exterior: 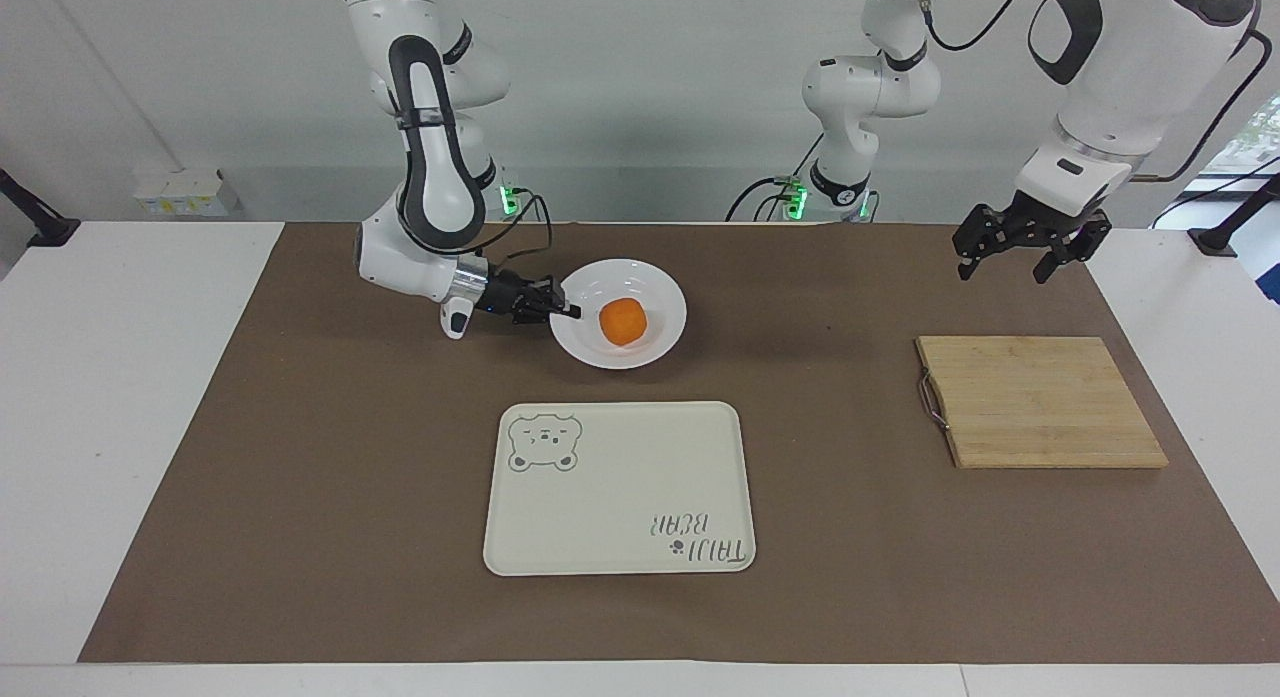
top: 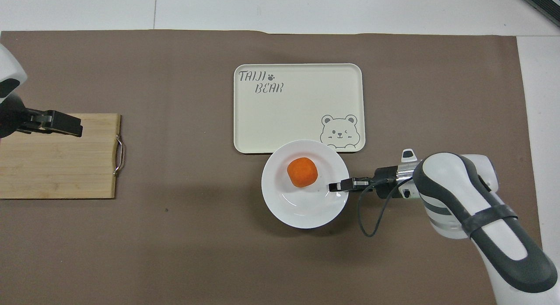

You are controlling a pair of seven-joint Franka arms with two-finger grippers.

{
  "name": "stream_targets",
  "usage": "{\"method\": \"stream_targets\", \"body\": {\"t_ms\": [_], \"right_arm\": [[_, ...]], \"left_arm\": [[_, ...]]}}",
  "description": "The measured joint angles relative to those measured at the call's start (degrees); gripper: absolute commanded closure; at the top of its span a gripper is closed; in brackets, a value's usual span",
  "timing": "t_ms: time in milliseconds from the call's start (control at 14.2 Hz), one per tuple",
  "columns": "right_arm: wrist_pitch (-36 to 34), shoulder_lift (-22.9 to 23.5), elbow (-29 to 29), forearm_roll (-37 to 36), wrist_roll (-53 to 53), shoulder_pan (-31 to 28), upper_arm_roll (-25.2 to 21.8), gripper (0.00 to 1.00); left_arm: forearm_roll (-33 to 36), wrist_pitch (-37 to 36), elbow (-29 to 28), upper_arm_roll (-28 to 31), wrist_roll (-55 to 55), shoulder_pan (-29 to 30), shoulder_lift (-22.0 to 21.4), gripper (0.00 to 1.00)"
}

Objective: Place orange and plate with both arms

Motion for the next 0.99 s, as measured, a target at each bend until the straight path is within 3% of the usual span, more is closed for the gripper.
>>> {"method": "stream_targets", "body": {"t_ms": [705, 987], "right_arm": [[-0.7, 11.9, 23.1, -4.9, 15.5, -1.8, -0.1, 1.0], [-0.6, 19.1, 30.8, -4.7, 17.3, -1.8, -0.1, 1.0]], "left_arm": [[0.0, 0.0, 0.0, 0.0, 0.0, 0.0, 0.0, 0.0], [0.0, 0.0, 0.0, 0.0, 0.0, 0.0, 0.0, 0.0]]}}
